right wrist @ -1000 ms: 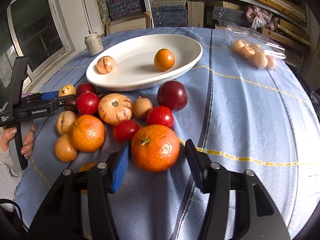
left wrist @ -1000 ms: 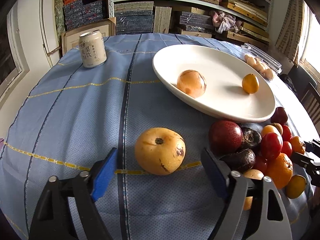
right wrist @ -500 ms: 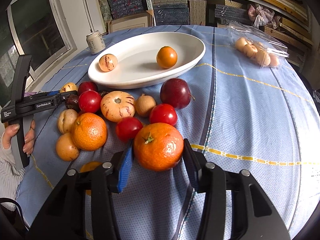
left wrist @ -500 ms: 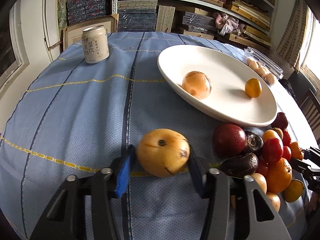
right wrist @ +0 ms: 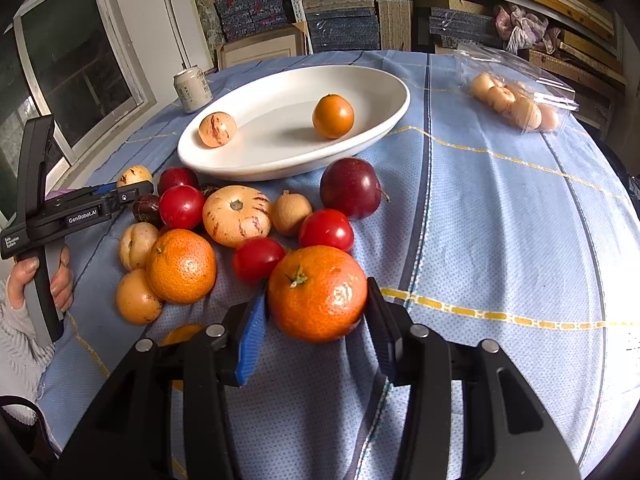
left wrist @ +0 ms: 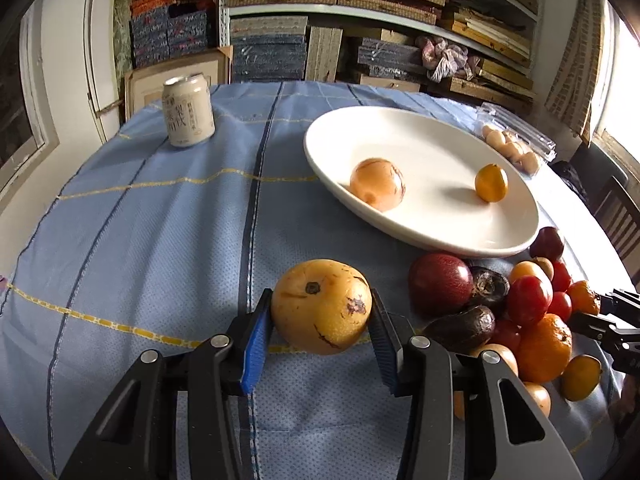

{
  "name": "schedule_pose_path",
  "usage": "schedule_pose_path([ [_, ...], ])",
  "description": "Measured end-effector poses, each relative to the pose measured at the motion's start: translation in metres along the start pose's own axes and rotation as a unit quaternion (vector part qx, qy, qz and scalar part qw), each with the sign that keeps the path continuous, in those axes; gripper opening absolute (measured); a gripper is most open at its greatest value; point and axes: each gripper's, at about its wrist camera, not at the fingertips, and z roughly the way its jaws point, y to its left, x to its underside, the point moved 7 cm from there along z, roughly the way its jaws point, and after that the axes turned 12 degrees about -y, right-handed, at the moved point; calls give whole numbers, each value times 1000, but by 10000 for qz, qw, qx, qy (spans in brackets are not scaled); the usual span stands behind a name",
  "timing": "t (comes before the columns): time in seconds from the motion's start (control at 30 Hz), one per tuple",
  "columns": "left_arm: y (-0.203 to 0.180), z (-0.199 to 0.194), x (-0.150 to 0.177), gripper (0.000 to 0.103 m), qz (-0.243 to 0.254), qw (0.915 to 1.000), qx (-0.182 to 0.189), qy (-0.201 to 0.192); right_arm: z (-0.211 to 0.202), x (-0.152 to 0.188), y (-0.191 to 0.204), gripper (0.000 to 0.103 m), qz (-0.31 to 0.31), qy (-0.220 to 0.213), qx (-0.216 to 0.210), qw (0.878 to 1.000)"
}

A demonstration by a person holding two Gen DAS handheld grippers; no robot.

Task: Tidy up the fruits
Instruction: 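Release the pear on the plate with the left tool while the right tool places an orange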

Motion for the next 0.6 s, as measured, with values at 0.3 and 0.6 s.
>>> schedule_pose_path([
  [0.3, -8, -19, -24, 46, 144, 9989, -160, -420, -43, -42, -17, 45, 555, -926, -8, 9942],
  [0.6, -30, 18, -107, 46, 24, 9979, -171, -632, -38, -162, 3, 45, 424, -1538, -113, 9871],
])
